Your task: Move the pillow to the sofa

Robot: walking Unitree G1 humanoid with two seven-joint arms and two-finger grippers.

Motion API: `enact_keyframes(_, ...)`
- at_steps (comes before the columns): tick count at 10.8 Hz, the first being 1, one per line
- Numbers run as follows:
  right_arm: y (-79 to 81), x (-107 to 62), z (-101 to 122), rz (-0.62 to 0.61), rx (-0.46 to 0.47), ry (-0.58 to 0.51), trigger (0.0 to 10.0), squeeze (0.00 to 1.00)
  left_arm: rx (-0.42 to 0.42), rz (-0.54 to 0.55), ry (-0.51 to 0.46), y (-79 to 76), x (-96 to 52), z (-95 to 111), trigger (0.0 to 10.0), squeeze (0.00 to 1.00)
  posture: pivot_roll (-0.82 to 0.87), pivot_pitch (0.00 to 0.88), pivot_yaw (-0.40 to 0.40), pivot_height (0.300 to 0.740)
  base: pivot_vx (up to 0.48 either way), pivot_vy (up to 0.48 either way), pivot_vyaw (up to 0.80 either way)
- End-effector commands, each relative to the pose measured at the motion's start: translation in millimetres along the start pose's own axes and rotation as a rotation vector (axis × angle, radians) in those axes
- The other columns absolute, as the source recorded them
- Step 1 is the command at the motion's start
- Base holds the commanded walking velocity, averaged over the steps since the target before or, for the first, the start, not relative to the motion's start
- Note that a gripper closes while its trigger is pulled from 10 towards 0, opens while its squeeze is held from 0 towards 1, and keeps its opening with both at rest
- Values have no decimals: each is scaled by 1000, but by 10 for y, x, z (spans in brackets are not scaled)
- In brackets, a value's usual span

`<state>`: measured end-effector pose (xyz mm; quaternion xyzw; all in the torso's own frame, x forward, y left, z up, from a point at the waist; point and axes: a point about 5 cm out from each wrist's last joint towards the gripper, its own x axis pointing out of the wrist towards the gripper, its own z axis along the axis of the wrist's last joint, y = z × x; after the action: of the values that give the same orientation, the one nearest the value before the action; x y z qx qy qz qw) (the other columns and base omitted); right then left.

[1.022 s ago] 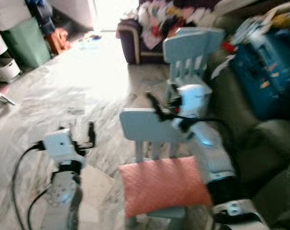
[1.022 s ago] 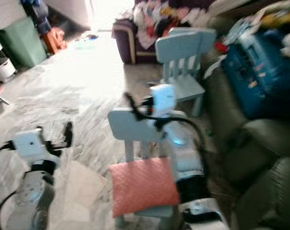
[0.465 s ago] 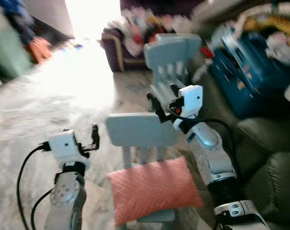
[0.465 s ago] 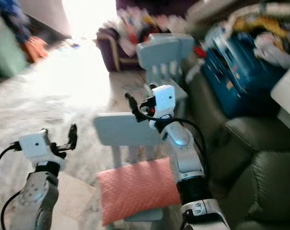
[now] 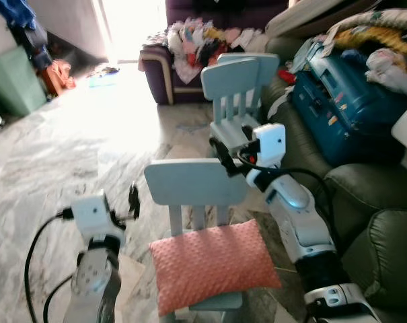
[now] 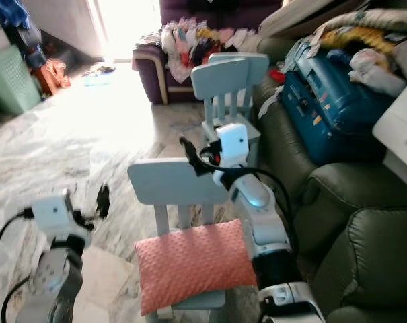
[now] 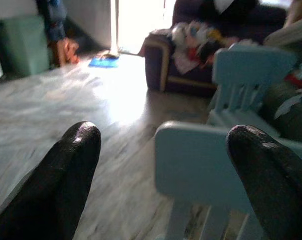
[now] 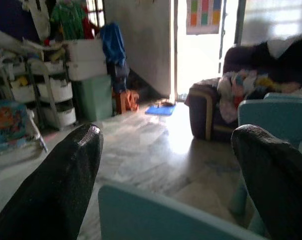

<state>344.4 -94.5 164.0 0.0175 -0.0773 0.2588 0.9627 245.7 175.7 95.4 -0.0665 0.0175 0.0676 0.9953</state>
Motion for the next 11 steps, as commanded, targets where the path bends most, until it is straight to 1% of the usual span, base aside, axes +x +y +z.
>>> enact_keyframes(1,44,12,-4,22,7,7,10000,0,18,22,14,48,-9,-27,10000,0,-157,62,36,740,0,0,0)
enact_keyframes(3,61,-27,-50,31,7,29,10000,0,44,53,37,77,-67,-98,10000,0,-155,78,32,740,0,0,0)
enact_keyframes(4,64,-50,-70,33,12,40,10000,0,42,56,52,87,-94,-128,10000,0,-154,90,30,740,0,0,0)
enact_keyframes(5,84,-98,-148,39,33,89,10000,0,50,38,103,99,-186,-246,10000,0,-153,110,28,740,0,0,0)
enact_keyframes(6,94,-127,-187,42,42,110,10000,0,61,42,132,118,-241,-311,10000,0,-152,120,27,740,0,0,0)
enact_keyframes(7,105,-176,-234,46,55,134,10000,0,53,39,166,141,-313,-380,10000,0,-151,129,27,740,0,0,0)
enact_keyframes(8,118,-249,-311,47,76,169,10000,0,62,26,194,150,-407,-432,10000,0,-144,152,27,740,0,0,0)
enact_keyframes(9,130,-281,-339,46,75,179,10000,0,61,21,205,147,-449,-450,10000,0,-142,165,28,740,0,0,0)
enact_keyframes(10,157,-348,-368,47,75,193,10000,0,61,0,228,128,-539,-472,10000,0,-136,192,33,740,0,0,0)
enact_keyframes(11,169,-401,-404,41,91,219,10000,0,62,-14,245,113,-598,-493,10000,0,-135,210,37,740,0,0,0)
